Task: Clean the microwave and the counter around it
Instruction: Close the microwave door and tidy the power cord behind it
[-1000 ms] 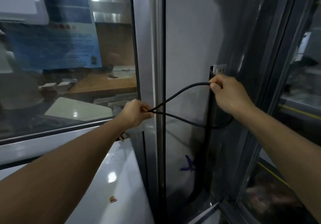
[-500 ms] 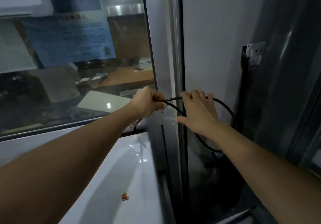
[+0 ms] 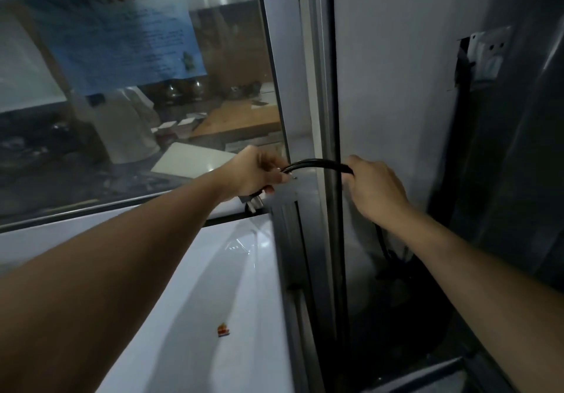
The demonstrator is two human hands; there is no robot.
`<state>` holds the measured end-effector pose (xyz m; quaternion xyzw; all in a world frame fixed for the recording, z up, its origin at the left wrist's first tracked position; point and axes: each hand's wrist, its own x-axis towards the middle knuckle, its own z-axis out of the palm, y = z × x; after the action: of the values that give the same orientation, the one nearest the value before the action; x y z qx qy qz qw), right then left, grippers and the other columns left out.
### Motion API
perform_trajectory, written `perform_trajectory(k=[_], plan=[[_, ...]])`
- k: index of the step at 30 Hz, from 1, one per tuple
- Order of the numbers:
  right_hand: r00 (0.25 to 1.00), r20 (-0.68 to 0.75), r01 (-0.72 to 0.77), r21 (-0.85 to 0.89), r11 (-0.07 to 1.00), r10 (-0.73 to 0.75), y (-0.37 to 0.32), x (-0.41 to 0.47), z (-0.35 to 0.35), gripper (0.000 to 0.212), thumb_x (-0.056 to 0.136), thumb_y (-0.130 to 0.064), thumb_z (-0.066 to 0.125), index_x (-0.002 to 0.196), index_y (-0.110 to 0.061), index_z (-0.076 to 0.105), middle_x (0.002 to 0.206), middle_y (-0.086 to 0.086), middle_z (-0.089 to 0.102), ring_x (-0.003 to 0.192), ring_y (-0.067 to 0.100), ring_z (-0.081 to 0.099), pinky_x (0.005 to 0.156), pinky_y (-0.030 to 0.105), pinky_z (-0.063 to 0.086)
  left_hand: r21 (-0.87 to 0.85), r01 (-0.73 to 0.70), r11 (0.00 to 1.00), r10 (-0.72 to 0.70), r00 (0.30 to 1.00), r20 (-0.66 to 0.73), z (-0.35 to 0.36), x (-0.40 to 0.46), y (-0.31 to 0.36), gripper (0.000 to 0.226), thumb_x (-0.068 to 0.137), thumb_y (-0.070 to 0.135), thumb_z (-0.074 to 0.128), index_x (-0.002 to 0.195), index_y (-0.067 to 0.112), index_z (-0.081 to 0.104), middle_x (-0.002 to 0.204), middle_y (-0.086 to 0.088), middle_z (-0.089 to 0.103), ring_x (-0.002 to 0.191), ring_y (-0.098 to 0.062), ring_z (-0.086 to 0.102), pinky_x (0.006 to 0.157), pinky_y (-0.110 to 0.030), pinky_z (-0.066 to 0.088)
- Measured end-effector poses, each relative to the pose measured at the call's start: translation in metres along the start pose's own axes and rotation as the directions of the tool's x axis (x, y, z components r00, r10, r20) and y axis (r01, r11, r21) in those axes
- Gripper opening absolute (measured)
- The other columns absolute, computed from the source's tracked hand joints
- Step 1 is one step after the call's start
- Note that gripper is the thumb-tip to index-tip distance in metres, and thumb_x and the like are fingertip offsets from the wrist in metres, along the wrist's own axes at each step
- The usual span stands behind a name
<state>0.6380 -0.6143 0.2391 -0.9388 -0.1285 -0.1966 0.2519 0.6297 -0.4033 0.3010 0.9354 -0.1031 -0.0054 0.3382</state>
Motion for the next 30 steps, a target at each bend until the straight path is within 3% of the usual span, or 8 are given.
perform_trajectory(k=[4, 7, 12, 16, 19, 21, 24, 30], plan=[[0.996, 0.083, -0.042, 0.039, 0.998, 0.039, 0.008, -0.004, 0.008, 0.012, 0.098, -0.023, 0.044, 0.090, -0.014, 0.047, 0.084, 0.005, 0.058, 0.072, 0.022, 0.055, 0.060, 0.033, 0.044, -0.057, -0.011, 0.998, 0.008, 0.998, -0.061, 0.004, 0.003, -0.008, 0.010, 0.084, 0.004, 0.065, 0.091, 0.008, 0.070, 0.087, -0.013, 0.067, 0.067, -0.012, 0.059, 0.058, -0.021, 0.052], [0.990, 0.137, 0.014, 0.173, 0.985, -0.038, 0.008, -0.003, 0.013, 0.009, 0.093, -0.026, 0.053, 0.097, -0.018, 0.050, 0.085, -0.003, 0.056, 0.076, 0.016, 0.055, 0.067, 0.033, 0.047, -0.050, -0.020, 0.999, 0.016, 0.997, -0.069, 0.008, 0.008, -0.009, 0.012, 0.083, 0.003, 0.066, 0.086, 0.013, 0.070, 0.085, -0.010, 0.068, 0.067, -0.012, 0.058, 0.063, -0.020, 0.053], [0.991, 0.103, 0.051, 0.311, 0.949, -0.087, -0.013, 0.009, 0.020, 0.014, 0.098, -0.016, 0.044, 0.090, -0.020, 0.056, 0.082, 0.000, 0.058, 0.074, 0.014, 0.055, 0.064, 0.027, 0.045, 0.093, -0.027, 0.995, 0.031, 0.999, -0.044, 0.013, 0.014, -0.008, 0.015, 0.083, 0.011, 0.068, 0.078, 0.025, 0.069, 0.079, -0.002, 0.067, 0.063, -0.008, 0.057, 0.066, -0.025, 0.053], [0.997, 0.079, -0.045, 0.408, 0.912, 0.014, -0.015, 0.018, 0.019, 0.018, 0.098, -0.012, 0.043, 0.091, -0.017, 0.059, 0.081, -0.004, 0.058, 0.075, 0.009, 0.056, 0.060, 0.015, 0.042, 0.087, 0.020, 0.996, -0.018, 0.999, -0.026, 0.011, 0.017, -0.017, 0.010, 0.084, 0.010, 0.066, 0.093, 0.015, 0.070, 0.094, -0.012, 0.070, 0.079, -0.022, 0.064, 0.074, -0.035, 0.056], [0.996, 0.085, -0.072, 0.448, 0.891, 0.038, -0.011, 0.018, 0.024, 0.018, 0.099, -0.013, 0.042, 0.096, -0.016, 0.060, 0.095, -0.002, 0.061, 0.082, 0.010, 0.057, 0.063, 0.014, 0.041, 0.111, 0.054, 0.992, -0.053, 0.998, -0.014, 0.008, 0.017, -0.028, 0.017, 0.085, 0.009, 0.065, 0.102, 0.010, 0.069, 0.099, -0.012, 0.070, 0.090, -0.025, 0.065, 0.070, -0.025, 0.055], [0.996, 0.083, -0.067, 0.378, 0.923, 0.038, -0.007, 0.015, 0.030, 0.019, 0.098, -0.015, 0.044, 0.101, -0.012, 0.063, 0.102, 0.003, 0.058, 0.085, 0.012, 0.054, 0.066, 0.019, 0.042, 0.117, 0.046, 0.992, -0.044, 0.999, -0.021, 0.007, 0.017, -0.031, 0.018, 0.085, 0.007, 0.064, 0.102, 0.011, 0.069, 0.099, -0.011, 0.071, 0.087, -0.021, 0.065, 0.066, -0.018, 0.052], [0.998, 0.062, 0.022, 0.053, 0.998, -0.025, -0.004, 0.012, 0.038, 0.028, 0.092, -0.031, 0.057, 0.110, -0.011, 0.063, 0.111, 0.010, 0.047, 0.105, 0.024, 0.046, 0.086, 0.033, 0.043, 0.144, 0.041, 0.989, -0.038, 0.999, -0.023, 0.006, 0.018, -0.032, 0.017, 0.085, 0.007, 0.066, 0.100, 0.011, 0.071, 0.096, -0.010, 0.072, 0.079, -0.016, 0.062, 0.062, -0.016, 0.052], [0.983, 0.168, -0.074, 0.010, 0.997, 0.071, -0.015, 0.005, 0.070, 0.081, 0.069, -0.053, 0.075, 0.129, -0.008, 0.044, 0.129, 0.011, 0.042, 0.105, 0.026, 0.055, 0.079, 0.034, 0.048, 0.185, 0.034, 0.982, -0.030, 0.999, -0.025, 0.007, 0.020, -0.032, 0.015, 0.085, 0.010, 0.066, 0.099, 0.014, 0.070, 0.095, -0.010, 0.072, 0.079, -0.020, 0.063, 0.069, -0.023, 0.053]])
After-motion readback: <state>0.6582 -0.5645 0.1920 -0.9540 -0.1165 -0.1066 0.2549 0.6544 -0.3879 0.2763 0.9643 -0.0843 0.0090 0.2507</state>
